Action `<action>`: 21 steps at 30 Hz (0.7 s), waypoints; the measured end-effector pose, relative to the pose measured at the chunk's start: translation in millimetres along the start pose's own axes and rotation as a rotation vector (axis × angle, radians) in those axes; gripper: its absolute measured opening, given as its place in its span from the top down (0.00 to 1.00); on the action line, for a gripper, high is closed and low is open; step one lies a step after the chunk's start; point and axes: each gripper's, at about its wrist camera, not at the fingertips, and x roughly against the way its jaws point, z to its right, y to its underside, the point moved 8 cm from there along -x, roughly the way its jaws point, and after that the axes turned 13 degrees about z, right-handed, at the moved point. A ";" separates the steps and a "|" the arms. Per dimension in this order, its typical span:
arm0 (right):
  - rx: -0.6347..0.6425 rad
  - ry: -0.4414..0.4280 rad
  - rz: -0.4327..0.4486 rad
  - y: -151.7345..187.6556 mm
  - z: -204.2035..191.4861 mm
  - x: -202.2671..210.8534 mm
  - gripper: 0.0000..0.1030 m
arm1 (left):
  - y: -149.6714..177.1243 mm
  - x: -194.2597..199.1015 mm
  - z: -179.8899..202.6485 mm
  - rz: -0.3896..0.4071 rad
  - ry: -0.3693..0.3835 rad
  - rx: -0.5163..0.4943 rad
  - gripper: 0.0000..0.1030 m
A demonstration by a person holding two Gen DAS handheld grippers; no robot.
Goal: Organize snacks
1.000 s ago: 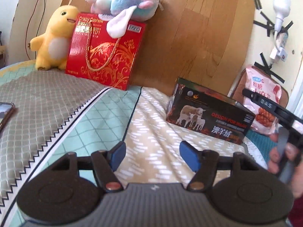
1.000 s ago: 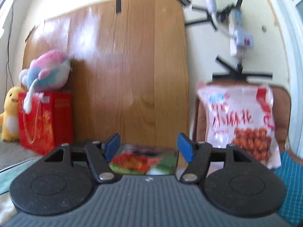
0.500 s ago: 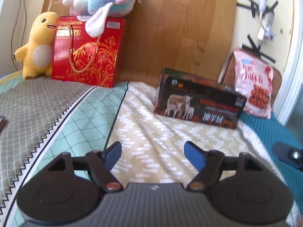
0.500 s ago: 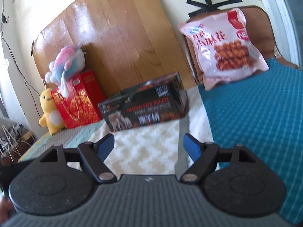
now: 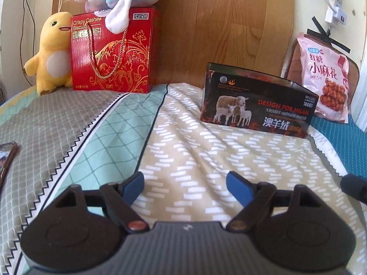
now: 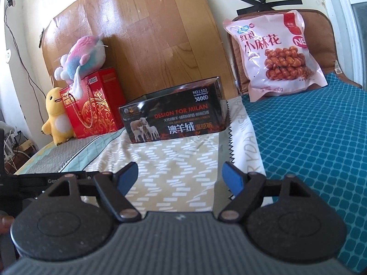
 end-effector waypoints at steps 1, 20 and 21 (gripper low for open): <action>-0.001 -0.003 0.000 0.1 0.0 0.5 0.19 | 0.0 0.2 -0.7 0.000 -0.006 0.000 0.20; -0.006 -0.006 0.017 -1.0 0.4 3.1 0.15 | -5.8 9.2 -0.8 0.068 -0.119 -0.081 0.00; -0.007 -0.006 0.018 -1.1 0.6 3.2 0.15 | -5.8 9.3 0.8 0.069 -0.119 -0.091 0.00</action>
